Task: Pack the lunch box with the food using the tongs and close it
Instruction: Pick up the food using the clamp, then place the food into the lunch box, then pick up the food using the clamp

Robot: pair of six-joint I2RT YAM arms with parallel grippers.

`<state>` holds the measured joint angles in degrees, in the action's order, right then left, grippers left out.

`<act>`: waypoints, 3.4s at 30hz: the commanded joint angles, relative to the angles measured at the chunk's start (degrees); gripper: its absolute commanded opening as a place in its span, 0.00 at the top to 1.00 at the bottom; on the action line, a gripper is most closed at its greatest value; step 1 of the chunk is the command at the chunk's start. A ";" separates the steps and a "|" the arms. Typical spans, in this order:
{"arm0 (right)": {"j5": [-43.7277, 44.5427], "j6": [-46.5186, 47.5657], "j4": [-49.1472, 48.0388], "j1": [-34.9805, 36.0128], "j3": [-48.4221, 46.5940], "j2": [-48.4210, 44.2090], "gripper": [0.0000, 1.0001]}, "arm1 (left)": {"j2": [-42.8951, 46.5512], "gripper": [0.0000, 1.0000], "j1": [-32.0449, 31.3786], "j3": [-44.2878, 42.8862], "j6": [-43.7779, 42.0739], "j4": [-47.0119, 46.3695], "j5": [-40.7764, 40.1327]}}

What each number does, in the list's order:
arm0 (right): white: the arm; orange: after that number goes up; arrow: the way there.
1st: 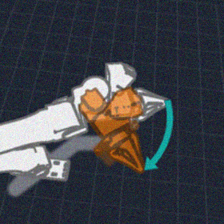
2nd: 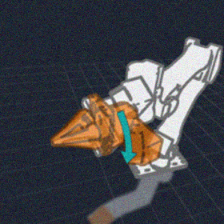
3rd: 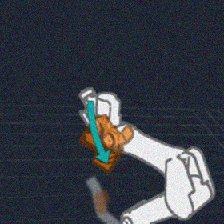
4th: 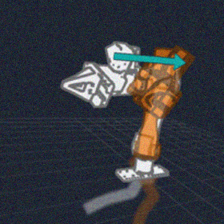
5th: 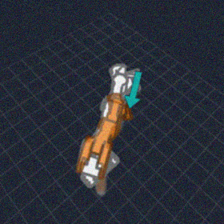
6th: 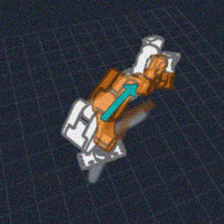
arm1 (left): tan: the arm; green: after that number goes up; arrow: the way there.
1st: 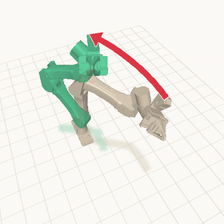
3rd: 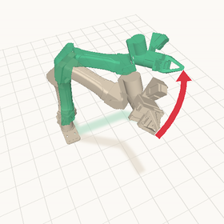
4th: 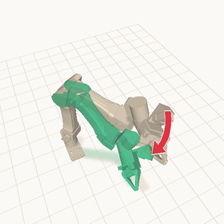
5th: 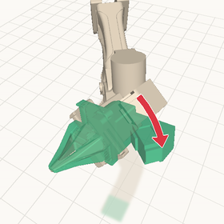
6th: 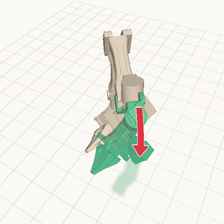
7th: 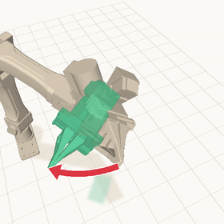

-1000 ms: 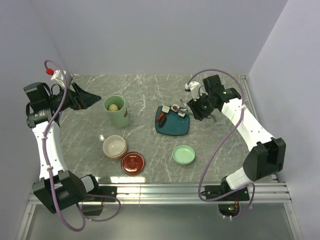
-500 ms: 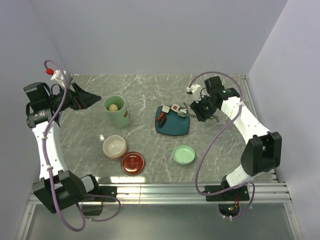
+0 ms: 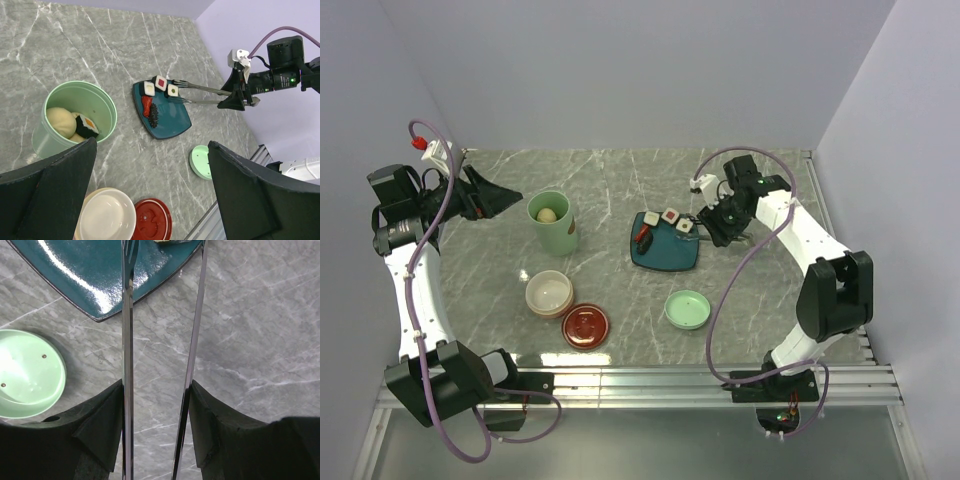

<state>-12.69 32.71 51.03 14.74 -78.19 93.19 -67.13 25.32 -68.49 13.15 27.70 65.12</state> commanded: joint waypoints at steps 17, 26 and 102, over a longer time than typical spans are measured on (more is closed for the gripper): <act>-0.75 -0.01 -0.14 -0.15 1.03 0.77 0.51 | 0.69 0.01 0.34 -0.33 -0.66 -1.16 0.71; -1.81 -1.42 5.48 -0.42 -2.57 -4.67 0.62 | 0.34 0.01 0.34 -1.56 -1.45 0.07 0.71; -6.21 -7.32 -0.48 7.59 -13.33 -2.48 0.43 | -0.89 0.01 0.78 -3.23 -0.40 0.68 2.55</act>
<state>-20.32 19.46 50.57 24.67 -97.06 92.77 -69.12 25.80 -69.25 14.15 28.62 66.37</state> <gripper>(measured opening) 0.575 0.995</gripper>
